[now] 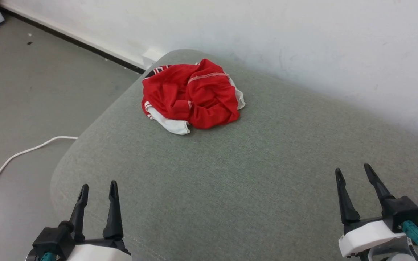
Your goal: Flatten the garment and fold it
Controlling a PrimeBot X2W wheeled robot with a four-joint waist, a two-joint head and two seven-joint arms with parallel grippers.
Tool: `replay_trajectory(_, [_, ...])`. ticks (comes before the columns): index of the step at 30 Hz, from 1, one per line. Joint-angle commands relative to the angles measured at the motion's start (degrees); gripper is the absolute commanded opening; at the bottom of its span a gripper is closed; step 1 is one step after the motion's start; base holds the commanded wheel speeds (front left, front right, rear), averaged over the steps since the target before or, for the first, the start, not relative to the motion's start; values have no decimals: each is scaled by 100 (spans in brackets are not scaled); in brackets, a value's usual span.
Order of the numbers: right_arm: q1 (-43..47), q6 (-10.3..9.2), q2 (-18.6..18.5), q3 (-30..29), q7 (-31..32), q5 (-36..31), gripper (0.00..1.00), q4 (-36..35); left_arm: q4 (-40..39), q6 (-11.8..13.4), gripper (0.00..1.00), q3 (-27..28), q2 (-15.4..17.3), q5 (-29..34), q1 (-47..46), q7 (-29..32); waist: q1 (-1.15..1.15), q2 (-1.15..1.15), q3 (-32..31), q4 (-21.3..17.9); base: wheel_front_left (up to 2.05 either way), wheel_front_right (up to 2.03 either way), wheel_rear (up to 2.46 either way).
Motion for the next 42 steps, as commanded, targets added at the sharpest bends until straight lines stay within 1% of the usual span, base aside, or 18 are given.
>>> replay_trajectory(1, [-62, -11, 17, -20, -66, -47, 100, 26, 1, -23, 100, 16, -25, -46, 82, -53, 0, 0, 19, 72, 0, 0, 0])
replay_trajectory(4, [-63, -11, 17, -40, -96, -47, 100, 40, -4, -24, 100, 10, -26, -75, 95, -83, 0, 0, 28, 145, 0, 0, 0])
replay_trajectory(16, [-30, -11, 17, -52, -96, -63, 100, 25, -26, -18, 100, -66, -26, -150, 104, -83, 0, 0, 69, 154, 0, 0, 0])
replay_trajectory(18, [-30, -11, 17, -57, -96, -64, 100, 21, -203, -32, 100, -60, -26, -293, 41, -83, 0, 0, 88, 153, 0, 0, 0])
replay_trajectory(23, [-46, -11, 17, -164, -96, -108, 100, -46, -751, -210, 100, -135, -26, -728, -384, -83, 0, 0, 237, 145, 0, 0, 0])
replay_trajectory(26, [-75, -11, 17, -291, -96, -184, 100, -124, -999, -261, 100, -236, -14, -582, -894, -83, 0, 0, 368, 135, 0, 0, 0])
replay_trajectory(27, [-86, -11, 17, -332, -96, -215, 100, -159, -1031, -263, 100, -264, 41, -525, -1120, -32, 0, 0, 419, 121, 0, 0, 0])
replay_trajectory(29, [-126, -11, 17, -424, -96, -291, 100, -257, -1050, -246, 100, -264, 123, -524, -1682, 181, 0, 0, 561, 75, 0, 0, 0])
replay_trajectory(32, [-255, -11, 17, -506, -96, -448, 100, -438, -865, -227, 100, -248, 365, -467, -2602, 676, 0, 0, 888, -78, 0, 0, 0])
replay_trajectory(33, [-316, -11, 17, -523, -96, -515, 100, -513, -757, -212, 100, -209, 392, -541, -2921, 833, 0, 0, 1018, -140, 0, 0, 0])
replay_trajectory(36, [-515, -11, 17, -524, -96, -723, 100, -748, -209, -248, 100, -181, 646, -635, -3848, 1318, 0, 0, 1376, -345, 0, 0, 0])
replay_trajectory(38, [-653, -11, 17, -452, -89, -840, 100, -908, 296, -291, 100, -186, 906, -666, -4377, 1663, 0, 0, 1608, -543, 0, 0, 0])
replay_trajectory(39, [-716, -11, 17, -433, -80, -885, 100, -996, 534, -310, 100, -176, 986, -726, -4613, 1775, 0, 0, 1711, -627, 0, 0, 0])
replay_trajectory(42, [-888, -11, 17, -367, -18, -997, 100, -1279, 1280, -372, 100, -283, 1330, -774, -5159, 2170, 0, 0, 2033, -890, 0, 0, 0])
